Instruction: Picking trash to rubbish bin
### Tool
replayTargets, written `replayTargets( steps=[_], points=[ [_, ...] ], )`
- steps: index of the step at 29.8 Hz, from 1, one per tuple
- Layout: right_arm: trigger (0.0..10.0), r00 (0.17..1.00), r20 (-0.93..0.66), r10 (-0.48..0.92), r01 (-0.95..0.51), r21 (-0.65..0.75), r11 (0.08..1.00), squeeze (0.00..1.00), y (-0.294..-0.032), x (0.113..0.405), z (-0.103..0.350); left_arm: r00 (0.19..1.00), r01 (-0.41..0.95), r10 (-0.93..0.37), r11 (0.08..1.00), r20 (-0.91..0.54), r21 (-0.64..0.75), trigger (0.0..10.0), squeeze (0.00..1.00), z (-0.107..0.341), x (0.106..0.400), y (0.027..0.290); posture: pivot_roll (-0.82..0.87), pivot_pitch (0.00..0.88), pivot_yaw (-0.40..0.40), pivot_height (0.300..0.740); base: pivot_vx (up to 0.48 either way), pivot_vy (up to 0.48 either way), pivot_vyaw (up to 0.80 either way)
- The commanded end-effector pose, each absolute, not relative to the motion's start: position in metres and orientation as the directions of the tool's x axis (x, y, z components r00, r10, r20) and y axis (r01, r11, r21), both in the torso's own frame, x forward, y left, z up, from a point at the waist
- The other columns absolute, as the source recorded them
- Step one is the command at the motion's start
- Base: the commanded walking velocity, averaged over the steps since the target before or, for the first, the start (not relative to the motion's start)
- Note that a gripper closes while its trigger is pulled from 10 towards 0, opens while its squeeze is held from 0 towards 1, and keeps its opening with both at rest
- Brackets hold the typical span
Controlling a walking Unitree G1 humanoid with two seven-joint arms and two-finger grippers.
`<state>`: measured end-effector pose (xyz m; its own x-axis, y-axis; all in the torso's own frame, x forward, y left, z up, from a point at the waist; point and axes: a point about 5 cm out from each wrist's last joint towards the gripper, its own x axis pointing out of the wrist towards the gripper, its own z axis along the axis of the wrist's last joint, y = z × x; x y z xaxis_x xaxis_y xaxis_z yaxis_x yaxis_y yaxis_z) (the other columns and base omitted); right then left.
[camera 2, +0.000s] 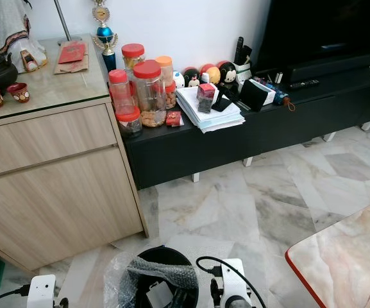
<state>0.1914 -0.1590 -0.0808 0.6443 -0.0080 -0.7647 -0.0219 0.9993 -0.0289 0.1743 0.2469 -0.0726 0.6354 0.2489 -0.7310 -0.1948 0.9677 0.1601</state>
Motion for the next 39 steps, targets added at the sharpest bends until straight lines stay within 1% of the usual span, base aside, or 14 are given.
replayTargets(
  steps=[1,10,26,39],
  points=[
    [10.0,0.633,-0.774,-0.008,-0.017,-0.025,1.0,0.0,-0.158,0.1889,-0.0823,0.616,-0.197,0.244,0.968,-0.749,0.154,10.0,0.0,-0.0761,0.1673,0.2471,0.0,0.0,0.016,0.74,0.0,0.0,0.0],
    [10.0,0.635,-0.772,-0.012,-0.008,-0.023,1.0,0.0,-0.1589,0.1895,-0.0819,0.616,-0.195,0.233,0.971,-0.752,0.141,10.0,0.0,-0.0771,0.1667,0.2446,-0.01,0.002,0.017,0.74,0.0,0.0,0.0],
    [10.0,0.636,-0.771,0.003,-0.017,-0.01,1.0,0.0,-0.1535,0.19,-0.0819,0.615,-0.205,0.234,0.97,-0.753,0.134,10.0,0.0,-0.0771,0.1656,0.2462,0.01,0.014,0.014,0.74,-0.287,0.0,0.0],
    [10.0,0.64,-0.769,0.004,-0.022,-0.013,1.0,0.0,-0.1541,0.1917,-0.0811,0.613,-0.207,0.231,0.97,-0.756,0.129,10.0,0.0,-0.0777,0.1654,0.2446,0.01,0.012,0.01,0.74,-0.309,0.0,0.0]
  ],
)
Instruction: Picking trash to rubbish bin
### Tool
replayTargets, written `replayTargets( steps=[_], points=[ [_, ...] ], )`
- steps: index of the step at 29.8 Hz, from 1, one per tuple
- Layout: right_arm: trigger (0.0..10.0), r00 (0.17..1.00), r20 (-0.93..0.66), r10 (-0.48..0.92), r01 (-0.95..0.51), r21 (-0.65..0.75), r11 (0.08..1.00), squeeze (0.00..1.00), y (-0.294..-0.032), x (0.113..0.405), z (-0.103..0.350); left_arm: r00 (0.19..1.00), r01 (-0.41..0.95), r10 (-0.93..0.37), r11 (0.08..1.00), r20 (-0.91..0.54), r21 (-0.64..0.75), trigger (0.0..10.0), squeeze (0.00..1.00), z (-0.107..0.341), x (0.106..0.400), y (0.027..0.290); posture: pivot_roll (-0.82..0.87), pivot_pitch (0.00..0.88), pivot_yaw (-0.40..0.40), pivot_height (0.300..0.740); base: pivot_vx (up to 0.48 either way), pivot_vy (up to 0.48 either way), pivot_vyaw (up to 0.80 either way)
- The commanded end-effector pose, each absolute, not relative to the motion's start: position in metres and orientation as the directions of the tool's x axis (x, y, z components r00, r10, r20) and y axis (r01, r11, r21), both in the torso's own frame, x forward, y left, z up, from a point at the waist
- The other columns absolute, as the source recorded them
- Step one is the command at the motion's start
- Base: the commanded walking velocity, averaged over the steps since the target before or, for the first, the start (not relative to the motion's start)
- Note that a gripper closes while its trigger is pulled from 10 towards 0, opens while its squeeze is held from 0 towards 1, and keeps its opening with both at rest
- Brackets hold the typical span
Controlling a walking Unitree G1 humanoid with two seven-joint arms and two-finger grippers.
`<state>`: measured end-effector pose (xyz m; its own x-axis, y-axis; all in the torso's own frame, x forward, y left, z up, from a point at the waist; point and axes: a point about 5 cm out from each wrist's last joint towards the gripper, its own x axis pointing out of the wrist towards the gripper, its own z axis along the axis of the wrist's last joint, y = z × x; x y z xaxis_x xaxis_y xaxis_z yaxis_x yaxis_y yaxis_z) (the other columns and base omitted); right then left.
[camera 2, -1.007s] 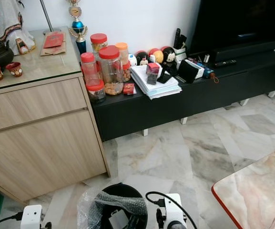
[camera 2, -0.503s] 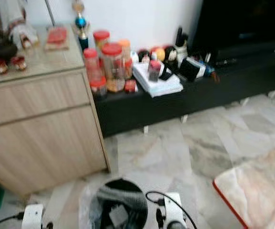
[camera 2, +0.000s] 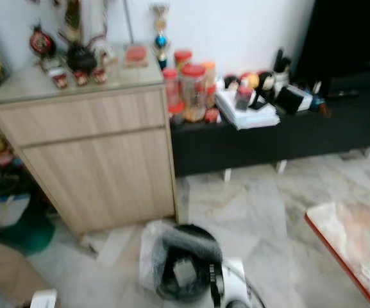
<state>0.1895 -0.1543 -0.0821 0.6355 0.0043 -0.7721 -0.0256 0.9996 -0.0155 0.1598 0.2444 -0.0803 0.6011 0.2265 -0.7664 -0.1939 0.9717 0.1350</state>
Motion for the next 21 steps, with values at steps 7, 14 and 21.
replayTargets(
  steps=[7,14,21],
  points=[
    [10.0,0.641,-0.768,0.009,-0.027,-0.01,1.0,0.0,-0.1526,0.1922,-0.0808,0.614,-0.207,0.23,0.97,-0.755,0.127,10.0,0.0,-0.0776,0.1659,0.2442,0.01,0.012,0.009,0.74,-0.309,0.0,0.0],
    [10.0,0.641,-0.768,0.01,-0.027,-0.01,1.0,0.0,-0.1527,0.1923,-0.0808,0.614,-0.207,0.23,0.97,-0.755,0.127,10.0,0.0,-0.0777,0.1657,0.2442,0.01,0.012,0.009,0.74,-0.307,0.0,0.0],
    [10.0,0.641,-0.768,0.01,-0.027,-0.01,1.0,0.0,-0.1527,0.1924,-0.0807,0.614,-0.207,0.23,0.97,-0.755,0.127,10.0,0.0,-0.0777,0.1657,0.2442,0.01,0.012,0.009,0.74,-0.307,0.0,0.0]
  ],
)
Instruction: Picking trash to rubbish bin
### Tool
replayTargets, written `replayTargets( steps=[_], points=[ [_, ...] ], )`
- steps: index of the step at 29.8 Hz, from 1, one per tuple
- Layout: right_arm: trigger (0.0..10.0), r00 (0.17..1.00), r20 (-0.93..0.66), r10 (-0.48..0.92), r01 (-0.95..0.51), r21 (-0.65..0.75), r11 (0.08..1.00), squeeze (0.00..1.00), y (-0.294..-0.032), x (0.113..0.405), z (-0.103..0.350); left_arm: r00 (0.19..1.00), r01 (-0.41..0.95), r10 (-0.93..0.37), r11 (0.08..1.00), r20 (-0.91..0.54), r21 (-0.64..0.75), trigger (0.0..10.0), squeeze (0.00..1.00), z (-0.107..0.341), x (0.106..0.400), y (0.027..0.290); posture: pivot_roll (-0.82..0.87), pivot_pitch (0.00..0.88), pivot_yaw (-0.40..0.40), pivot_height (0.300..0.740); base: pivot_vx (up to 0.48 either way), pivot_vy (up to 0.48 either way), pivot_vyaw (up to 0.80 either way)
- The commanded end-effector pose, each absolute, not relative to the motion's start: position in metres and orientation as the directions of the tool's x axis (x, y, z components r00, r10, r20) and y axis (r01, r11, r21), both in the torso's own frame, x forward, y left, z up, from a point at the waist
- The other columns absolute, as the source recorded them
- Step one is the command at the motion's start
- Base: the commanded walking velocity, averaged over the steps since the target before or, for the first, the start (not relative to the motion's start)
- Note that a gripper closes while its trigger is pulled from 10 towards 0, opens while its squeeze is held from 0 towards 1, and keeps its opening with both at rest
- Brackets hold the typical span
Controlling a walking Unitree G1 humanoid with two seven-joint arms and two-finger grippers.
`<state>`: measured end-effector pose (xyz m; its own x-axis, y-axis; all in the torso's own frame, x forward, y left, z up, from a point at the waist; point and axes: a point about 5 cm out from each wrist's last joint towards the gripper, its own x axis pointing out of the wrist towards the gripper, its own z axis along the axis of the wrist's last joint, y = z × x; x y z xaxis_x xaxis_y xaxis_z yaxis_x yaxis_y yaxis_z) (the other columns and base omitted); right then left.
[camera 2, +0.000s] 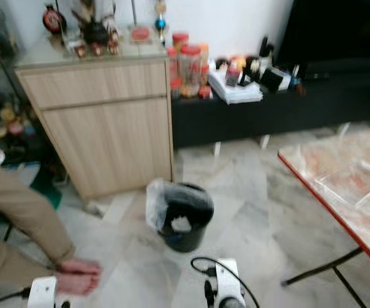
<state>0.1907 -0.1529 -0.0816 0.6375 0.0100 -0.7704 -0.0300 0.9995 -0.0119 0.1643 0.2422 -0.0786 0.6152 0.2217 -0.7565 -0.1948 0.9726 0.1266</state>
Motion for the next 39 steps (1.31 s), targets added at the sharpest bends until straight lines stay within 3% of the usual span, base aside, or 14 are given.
replayTargets(
  steps=[1,32,39],
  points=[
    [10.0,0.641,-0.768,0.01,-0.027,-0.01,1.0,0.0,-0.153,0.192,-0.081,0.614,-0.207,0.23,0.97,-0.755,0.127,10.0,0.0,-0.078,0.166,0.244,0.01,0.012,0.009,0.74,-0.307,0.0,0.0],
    [10.0,0.675,-0.736,0.05,-0.057,0.015,0.998,0.0,-0.144,0.203,-0.075,0.63,-0.201,0.23,0.971,-0.741,0.131,10.0,0.0,-0.075,0.169,0.246,-0.01,0.0,0.024,0.74,-0.01,0.0,0.0],
    [10.0,0.762,-0.643,0.082,-0.082,0.029,0.996,0.0,-0.137,0.227,-0.058,0.747,-0.195,0.25,0.968,-0.616,0.157,10.0,0.0,-0.054,0.199,0.252,-0.01,0.0,0.029,0.74,0.0,0.0,0.0]
  ],
)
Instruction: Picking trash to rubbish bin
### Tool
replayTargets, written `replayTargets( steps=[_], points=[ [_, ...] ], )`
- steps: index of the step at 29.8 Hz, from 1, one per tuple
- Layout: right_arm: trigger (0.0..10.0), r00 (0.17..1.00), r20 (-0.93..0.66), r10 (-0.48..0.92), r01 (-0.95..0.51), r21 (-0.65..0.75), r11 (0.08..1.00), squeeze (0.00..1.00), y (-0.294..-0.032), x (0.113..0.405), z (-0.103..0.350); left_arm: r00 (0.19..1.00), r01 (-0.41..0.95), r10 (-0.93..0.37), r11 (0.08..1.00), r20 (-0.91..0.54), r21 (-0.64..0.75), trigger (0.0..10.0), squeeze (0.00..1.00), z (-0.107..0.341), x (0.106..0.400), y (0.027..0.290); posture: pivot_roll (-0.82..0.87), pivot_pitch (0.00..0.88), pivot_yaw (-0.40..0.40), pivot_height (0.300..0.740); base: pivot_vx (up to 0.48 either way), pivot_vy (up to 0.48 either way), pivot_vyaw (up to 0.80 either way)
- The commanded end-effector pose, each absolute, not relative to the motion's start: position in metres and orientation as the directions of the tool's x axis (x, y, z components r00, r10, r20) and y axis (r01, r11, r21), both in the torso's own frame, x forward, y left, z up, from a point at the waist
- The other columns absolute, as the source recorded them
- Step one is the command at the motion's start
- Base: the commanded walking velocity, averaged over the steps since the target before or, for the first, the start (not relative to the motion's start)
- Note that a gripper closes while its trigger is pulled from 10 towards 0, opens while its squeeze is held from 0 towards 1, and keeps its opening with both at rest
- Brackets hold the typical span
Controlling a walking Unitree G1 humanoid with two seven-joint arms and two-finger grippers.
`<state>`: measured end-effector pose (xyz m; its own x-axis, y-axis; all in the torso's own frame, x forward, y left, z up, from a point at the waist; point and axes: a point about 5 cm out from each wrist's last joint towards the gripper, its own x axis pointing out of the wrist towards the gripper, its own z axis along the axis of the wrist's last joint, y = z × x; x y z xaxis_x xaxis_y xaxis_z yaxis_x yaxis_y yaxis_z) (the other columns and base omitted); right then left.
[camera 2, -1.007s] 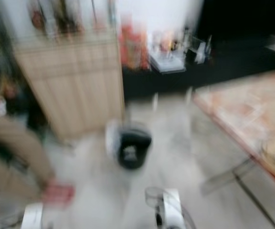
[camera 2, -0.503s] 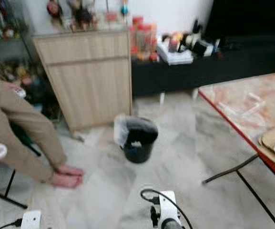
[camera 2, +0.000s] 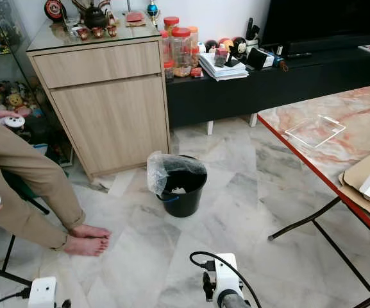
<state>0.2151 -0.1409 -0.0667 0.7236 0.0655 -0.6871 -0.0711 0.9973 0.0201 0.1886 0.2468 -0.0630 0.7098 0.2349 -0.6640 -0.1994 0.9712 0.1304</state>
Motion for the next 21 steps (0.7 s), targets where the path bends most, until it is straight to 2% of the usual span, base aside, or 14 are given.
replayTargets(
  steps=[1,5,7,10,15,21],
  points=[
    [10.0,0.789,-0.608,0.088,-0.087,0.03,0.996,0.0,-0.136,0.237,-0.051,0.783,-0.197,0.246,0.969,-0.571,0.148,10.0,0.0,-0.045,0.213,0.252,-0.02,0.0,0.032,0.74,0.0,0.0,0.0],
    [10.0,0.818,-0.568,0.091,-0.088,0.033,0.996,0.0,-0.134,0.251,-0.041,0.822,-0.184,0.226,0.974,-0.523,0.131,10.0,0.0,-0.033,0.232,0.249,-0.02,0.0,0.036,0.74,0.0,0.0,0.0],
    [10.0,0.841,-0.533,0.094,-0.088,0.036,0.995,0.0,-0.132,0.263,-0.031,0.86,-0.118,0.162,0.986,-0.484,0.12,10.0,0.0,-0.022,0.251,0.237,-0.03,0.0,0.045,0.74,0.0,0.0,0.0],
    [10.0,0.856,-0.509,0.086,-0.076,0.039,0.996,0.0,-0.132,0.271,-0.025,0.881,-0.042,0.092,0.992,-0.464,0.118,10.0,0.0,-0.014,0.266,0.222,-0.04,0.0,0.058,0.74,0.0,0.0,0.0],
    [10.0,0.867,-0.496,0.055,-0.04,0.041,0.998,0.0,-0.138,0.272,-0.023,0.892,0.041,0.011,0.994,-0.452,0.106,10.0,0.0,-0.007,0.281,0.203,-0.07,0.0,0.086,0.74,0.0,0.0,0.0],
    [10.0,0.867,-0.498,0.018,0.003,0.04,0.999,0.0,-0.147,0.267,-0.027,0.886,0.08,-0.022,0.991,-0.462,0.106,10.0,0.0,-0.004,0.287,0.196,-0.1,0.0,0.117,0.74,0.0,0.0,0.0]
  ],
)
